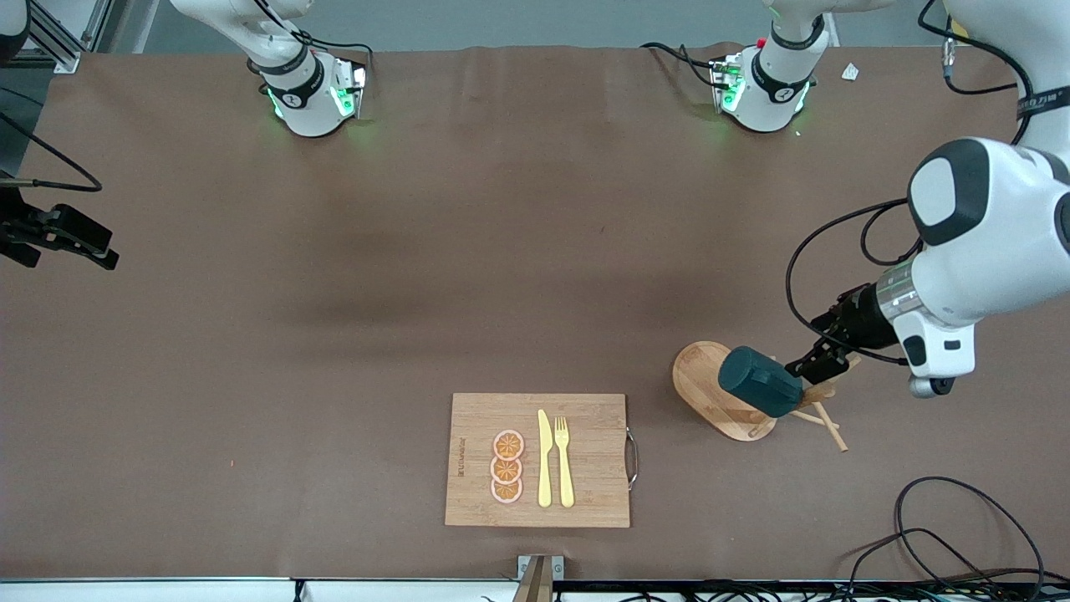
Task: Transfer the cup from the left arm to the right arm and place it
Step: 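Reach the left gripper toward the teal mug on the wooden stand, then close the left gripper on the teal mug's body, then lift the mug off the stand and carry it toward the table middle, then lower the mug onto the table and open the left gripper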
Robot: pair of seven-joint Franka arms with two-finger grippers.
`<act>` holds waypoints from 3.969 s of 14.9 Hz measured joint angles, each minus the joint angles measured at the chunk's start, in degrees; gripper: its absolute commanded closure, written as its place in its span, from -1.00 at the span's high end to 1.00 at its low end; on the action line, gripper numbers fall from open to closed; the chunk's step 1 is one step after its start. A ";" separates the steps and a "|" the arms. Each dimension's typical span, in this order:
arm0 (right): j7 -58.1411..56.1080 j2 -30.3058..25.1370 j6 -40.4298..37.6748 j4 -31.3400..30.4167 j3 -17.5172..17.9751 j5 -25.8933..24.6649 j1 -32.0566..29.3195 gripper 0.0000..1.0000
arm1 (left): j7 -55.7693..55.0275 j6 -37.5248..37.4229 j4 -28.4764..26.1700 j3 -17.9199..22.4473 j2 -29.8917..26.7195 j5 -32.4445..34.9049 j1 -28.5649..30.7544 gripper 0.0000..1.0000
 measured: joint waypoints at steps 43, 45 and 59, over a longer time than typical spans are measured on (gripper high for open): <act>0.15 -0.03 0.00 0.00 0.08 0.00 0.10 1.00 | -28.65 1.00 7.16 -2.87 8.48 10.54 -22.28 0.17; 0.22 -0.04 0.00 0.00 0.07 -0.01 0.10 1.00 | -31.31 2.71 7.14 -2.81 9.49 15.18 -26.12 0.17; 0.31 1.34 -0.53 -0.56 0.13 0.01 2.12 1.00 | -60.34 7.03 6.91 -2.55 24.31 71.53 -50.98 0.16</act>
